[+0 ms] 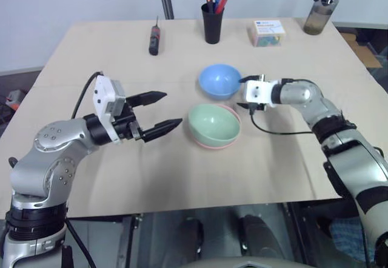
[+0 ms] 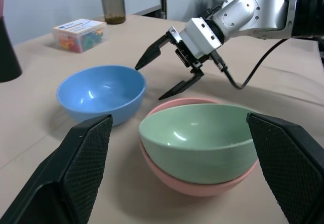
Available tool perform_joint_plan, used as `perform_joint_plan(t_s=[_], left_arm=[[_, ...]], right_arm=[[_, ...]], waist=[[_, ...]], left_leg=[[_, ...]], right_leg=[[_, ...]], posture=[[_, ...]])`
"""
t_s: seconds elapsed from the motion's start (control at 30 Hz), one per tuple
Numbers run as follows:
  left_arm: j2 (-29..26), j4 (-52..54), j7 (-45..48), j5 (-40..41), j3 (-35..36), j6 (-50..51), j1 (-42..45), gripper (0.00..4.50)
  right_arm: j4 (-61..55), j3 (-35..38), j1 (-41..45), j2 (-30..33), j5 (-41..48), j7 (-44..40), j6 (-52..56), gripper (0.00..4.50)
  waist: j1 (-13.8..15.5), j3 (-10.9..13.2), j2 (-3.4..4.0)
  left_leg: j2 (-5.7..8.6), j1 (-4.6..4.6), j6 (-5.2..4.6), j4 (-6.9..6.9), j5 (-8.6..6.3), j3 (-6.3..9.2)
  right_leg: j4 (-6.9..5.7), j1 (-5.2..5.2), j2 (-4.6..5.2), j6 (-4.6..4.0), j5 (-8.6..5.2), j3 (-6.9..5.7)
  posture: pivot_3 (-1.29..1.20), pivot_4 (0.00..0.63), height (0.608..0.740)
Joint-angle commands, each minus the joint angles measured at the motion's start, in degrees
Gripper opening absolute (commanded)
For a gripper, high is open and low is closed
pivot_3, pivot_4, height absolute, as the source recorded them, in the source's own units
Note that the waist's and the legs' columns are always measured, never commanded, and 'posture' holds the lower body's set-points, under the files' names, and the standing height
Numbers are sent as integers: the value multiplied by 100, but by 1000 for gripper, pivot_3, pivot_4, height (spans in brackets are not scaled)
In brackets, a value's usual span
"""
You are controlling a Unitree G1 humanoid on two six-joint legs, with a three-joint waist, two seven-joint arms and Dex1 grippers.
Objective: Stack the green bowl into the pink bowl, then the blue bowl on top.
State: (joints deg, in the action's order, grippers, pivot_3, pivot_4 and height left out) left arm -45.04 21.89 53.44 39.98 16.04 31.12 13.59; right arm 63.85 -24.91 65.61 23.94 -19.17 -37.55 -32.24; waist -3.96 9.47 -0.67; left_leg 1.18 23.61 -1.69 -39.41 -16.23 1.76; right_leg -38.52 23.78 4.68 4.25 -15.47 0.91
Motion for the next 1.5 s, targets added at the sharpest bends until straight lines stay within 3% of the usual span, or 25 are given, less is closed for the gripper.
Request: perform_joint_plan(t_s=[0.03,0.1,0.37,0.4,0.5,0.63,0.7,0.77,0.87,0.93,1.1,1.17,1.3,1.33,1.5], left_arm=[[-96,368,-126,145,317,29,-138,4500],[-107,457,-181,194,390,51,-226,4500],[-103,514,-300,217,393,30,-281,4500],[-99,502,-308,211,367,22,-258,4500],[-77,474,-340,209,287,12,-178,4500],[-30,303,-311,154,204,-74,-91,4500],[-7,233,-290,118,171,-126,-84,4500],[12,156,-264,76,132,-189,-75,4500],[45,-6,-198,-12,78,-303,-46,4500],[62,-76,-166,-45,43,-356,-14,4500],[162,-156,-148,-73,-122,-408,141,4500],[166,-163,-127,-88,-144,-420,160,4500],[119,-174,-185,-286,-232,-461,119,4500],[134,-164,-242,-348,-246,-471,78,4500],[10,-41,-107,-247,-53,-343,-330,4500]], right_arm=[[350,-68,272,-159,-302,312,-326,3660],[512,-55,342,-258,-401,408,-349,3660],[698,-136,502,-323,-846,700,-596,222],[697,-135,519,-309,-882,733,-625,68],[638,-33,559,-235,-829,704,-716,68],[-263,872,338,-30,724,-1099,-403,68],[-1744,1067,-179,242,1716,-2409,484,68],[-3486,1123,-758,598,2533,-3181,1695,68],[-5970,1116,-1478,1184,3606,-3686,3718,68],[-6767,1065,-1718,1362,3786,-3679,4406,68],[-7527,817,-2221,1231,3663,-3290,5152,1717],[-7604,787,-2307,1217,3543,-3170,5229,2645],[-7788,1367,-2504,1098,3594,-2468,5325,4129],[-7909,1644,-2624,1133,3669,-2249,5441,4373],[-8887,2951,-3861,1622,4203,-1715,6233,4373]], waist=[[-2,0,1],[-3,1,1],[-6,3,5],[-6,3,4],[-7,3,5],[1,5,7],[14,5,7],[24,4,7],[112,6,10],[126,7,13],[192,1,4],[212,1,5],[227,2,5],[228,2,5],[336,1,3]], left_leg=[[0,-2,1,0,0,0],[-1,-2,4,2,2,2],[0,-3,6,5,3,3],[0,-3,7,6,4,3],[0,-4,7,6,4,3],[1,0,7,5,4,5],[-1,1,7,5,4,9],[-5,3,6,5,3,17],[-8,12,5,6,2,23],[-7,10,4,5,2,17],[-7,-9,5,4,2,15],[0,-6,4,2,2,14],[10,6,4,-1,2,14],[8,6,5,0,3,18],[6,8,3,4,2,20]], right_leg=[[-1,0,0,0,0,0],[-1,0,-2,0,0,0],[-3,0,-3,-1,0,0],[-3,1,-3,-1,0,0],[-4,0,-3,-1,0,0],[-2,0,-2,-1,0,-2],[0,-3,-1,0,0,-5],[0,-4,0,0,0,-10],[0,-1,2,-1,0,-16],[-2,1,2,-1,0,-9],[-9,-11,0,-2,0,-9],[-7,-11,5,-1,0,-8],[-7,0,14,-1,0,-9],[-7,0,12,-1,0,-14],[-1,-1,12,-1,0,-15]], posture=[[0,150,740],[0,150,740],[0,150,740],[0,150,740],[0,150,740],[0,150,740],[0,150,740],[0,150,740],[0,150,740],[0,150,740],[0,150,740],[0,150,740],[0,150,740],[0,150,740],[0,150,740]])
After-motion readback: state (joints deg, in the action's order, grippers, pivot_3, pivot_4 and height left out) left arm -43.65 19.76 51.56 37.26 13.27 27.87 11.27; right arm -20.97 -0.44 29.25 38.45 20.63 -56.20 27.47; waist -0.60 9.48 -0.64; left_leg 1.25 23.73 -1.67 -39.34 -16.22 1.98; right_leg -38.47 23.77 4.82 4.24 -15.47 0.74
